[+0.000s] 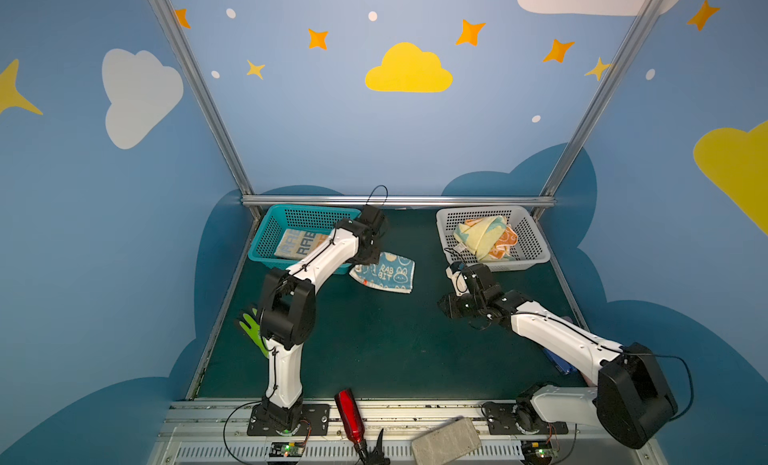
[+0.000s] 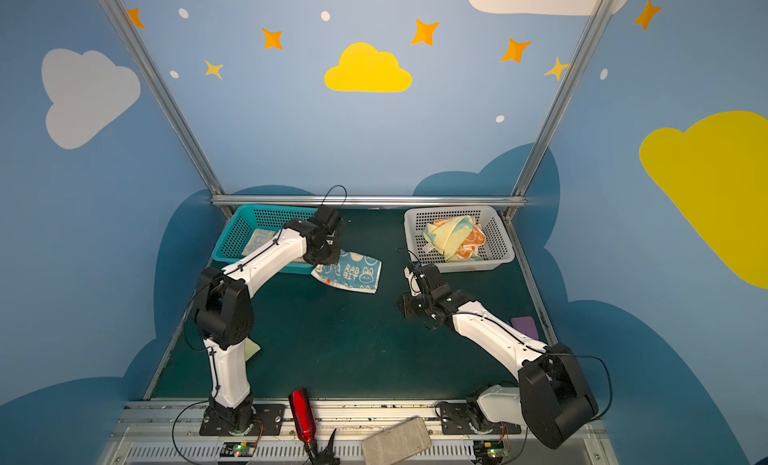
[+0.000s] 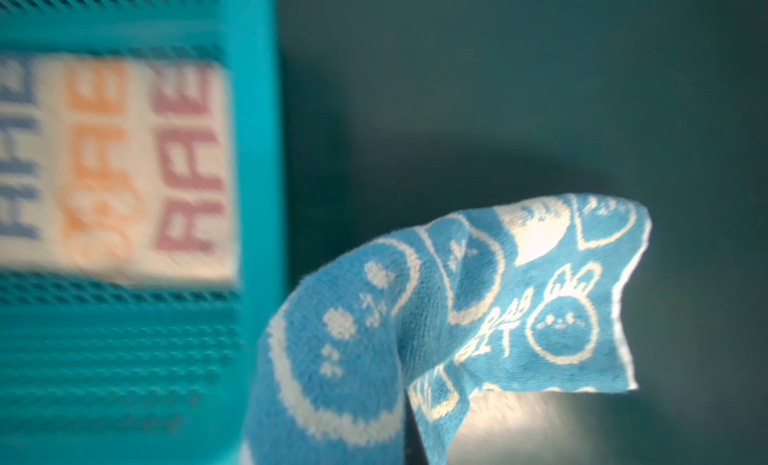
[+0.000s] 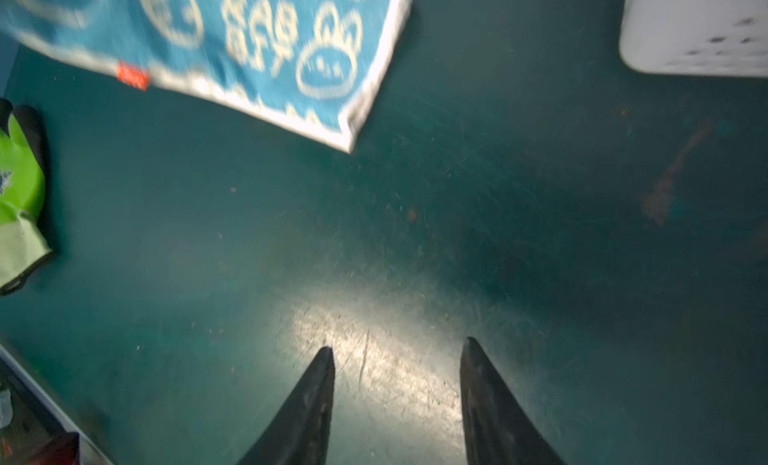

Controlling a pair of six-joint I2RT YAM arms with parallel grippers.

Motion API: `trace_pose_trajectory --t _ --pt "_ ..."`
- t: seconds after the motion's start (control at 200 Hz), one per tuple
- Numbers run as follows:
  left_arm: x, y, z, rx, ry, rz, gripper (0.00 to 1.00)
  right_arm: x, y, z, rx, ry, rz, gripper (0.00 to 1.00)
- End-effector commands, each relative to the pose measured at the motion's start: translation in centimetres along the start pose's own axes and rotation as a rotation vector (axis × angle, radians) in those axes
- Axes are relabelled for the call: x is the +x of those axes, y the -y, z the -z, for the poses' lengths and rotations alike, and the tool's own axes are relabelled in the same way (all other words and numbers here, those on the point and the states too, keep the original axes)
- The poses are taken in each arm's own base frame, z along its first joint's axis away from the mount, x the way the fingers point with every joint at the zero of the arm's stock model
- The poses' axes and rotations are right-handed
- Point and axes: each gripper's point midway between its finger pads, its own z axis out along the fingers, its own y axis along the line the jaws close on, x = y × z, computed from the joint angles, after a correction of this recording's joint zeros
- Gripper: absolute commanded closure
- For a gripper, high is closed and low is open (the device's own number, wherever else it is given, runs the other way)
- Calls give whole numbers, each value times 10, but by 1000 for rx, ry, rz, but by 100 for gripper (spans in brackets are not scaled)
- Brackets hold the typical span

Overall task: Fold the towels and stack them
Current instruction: 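Carry the folded blue towel with the left gripper into the teal basket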

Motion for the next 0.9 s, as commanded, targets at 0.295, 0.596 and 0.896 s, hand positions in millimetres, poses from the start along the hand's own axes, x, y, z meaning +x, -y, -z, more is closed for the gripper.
trace_pose_trajectory --t 0.295,0.596,0.896 --pt "-59 -93 24 -104 -80 -72 96 8 3 5 31 49 66 54" --pt "-64 -152 6 -164 -90 -96 96 9 1 1 23 42 74 54" --pt "-60 -202 -12 -209 -115 -128 96 3 -6 -1 19 26 83 54"
